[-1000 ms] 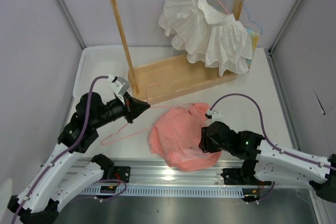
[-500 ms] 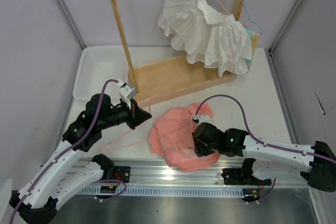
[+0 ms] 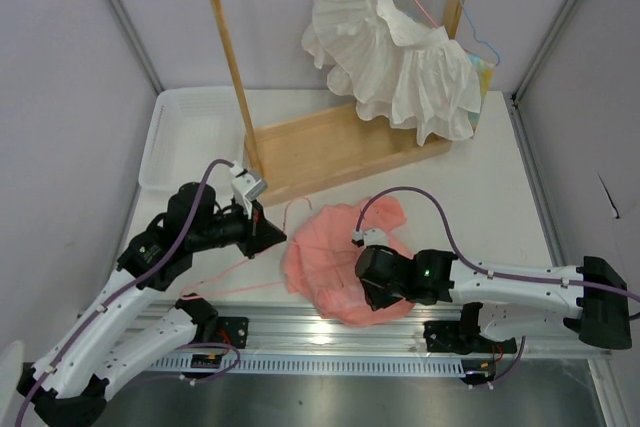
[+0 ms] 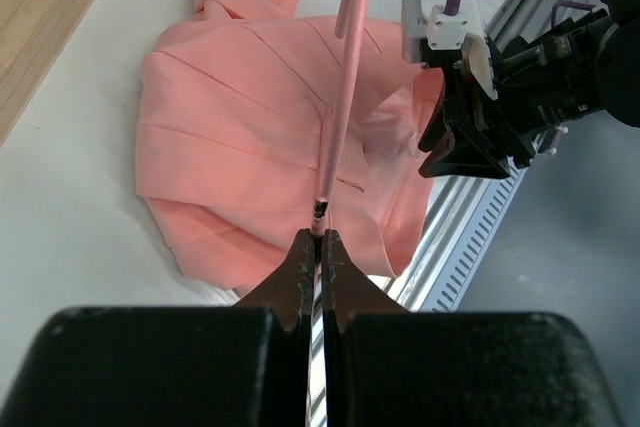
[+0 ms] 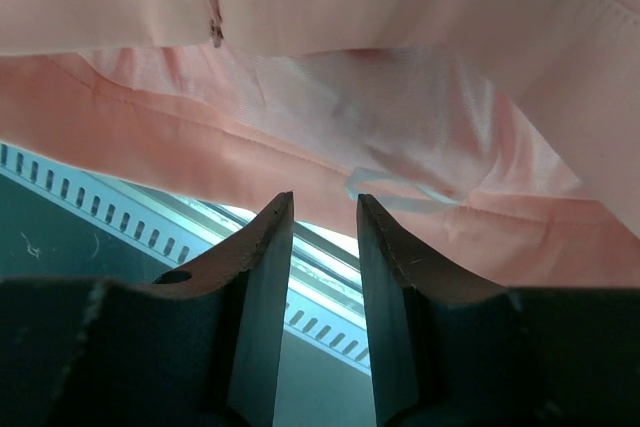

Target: Place the skirt on the hanger

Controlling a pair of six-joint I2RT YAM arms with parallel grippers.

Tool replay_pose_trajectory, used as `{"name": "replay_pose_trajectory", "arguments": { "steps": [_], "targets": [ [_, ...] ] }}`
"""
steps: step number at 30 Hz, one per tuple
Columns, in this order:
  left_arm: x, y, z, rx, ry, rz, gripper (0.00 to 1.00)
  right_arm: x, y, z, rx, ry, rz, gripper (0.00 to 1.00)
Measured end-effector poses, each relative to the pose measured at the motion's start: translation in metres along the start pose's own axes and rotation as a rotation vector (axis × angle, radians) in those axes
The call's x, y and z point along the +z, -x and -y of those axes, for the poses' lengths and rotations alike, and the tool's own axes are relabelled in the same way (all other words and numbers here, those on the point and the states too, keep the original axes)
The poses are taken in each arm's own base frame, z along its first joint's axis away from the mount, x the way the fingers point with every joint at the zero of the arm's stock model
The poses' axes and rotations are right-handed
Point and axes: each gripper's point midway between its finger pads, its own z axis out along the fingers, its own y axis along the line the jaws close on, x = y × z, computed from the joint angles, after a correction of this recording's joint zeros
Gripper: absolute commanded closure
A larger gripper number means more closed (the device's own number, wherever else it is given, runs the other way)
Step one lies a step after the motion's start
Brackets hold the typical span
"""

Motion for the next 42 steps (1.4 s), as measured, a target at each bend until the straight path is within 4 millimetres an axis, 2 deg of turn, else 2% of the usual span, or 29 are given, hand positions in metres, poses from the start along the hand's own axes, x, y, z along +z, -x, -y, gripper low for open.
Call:
{"name": "replay_pose_trajectory", "arguments": {
  "steps": [14,20,26,34,42],
  "targets": [
    [-0.019,0.016,0.016,0.032,-0.031,0.015,1.00,0.005,-0.013,0.011,-0.006,-0.061,-0.047,0.68],
    [-0.022,0.007,0.021,0.017,-0.051,-0.026,1.00,0.010,-0.012,0.014,-0.014,-0.081,-0.043,0.76],
    [-0.024,-0.004,0.021,0.010,-0.054,-0.071,1.00,0.013,-0.008,0.016,-0.007,-0.089,-0.040,0.90],
    [-0.023,-0.010,0.032,0.011,-0.117,-0.093,1.00,0.010,0.000,0.023,0.016,-0.094,-0.016,0.95],
    [-0.004,-0.027,0.039,-0.017,-0.184,-0.127,1.00,0.003,0.007,0.023,0.033,-0.076,0.014,0.97]
  ]
}}
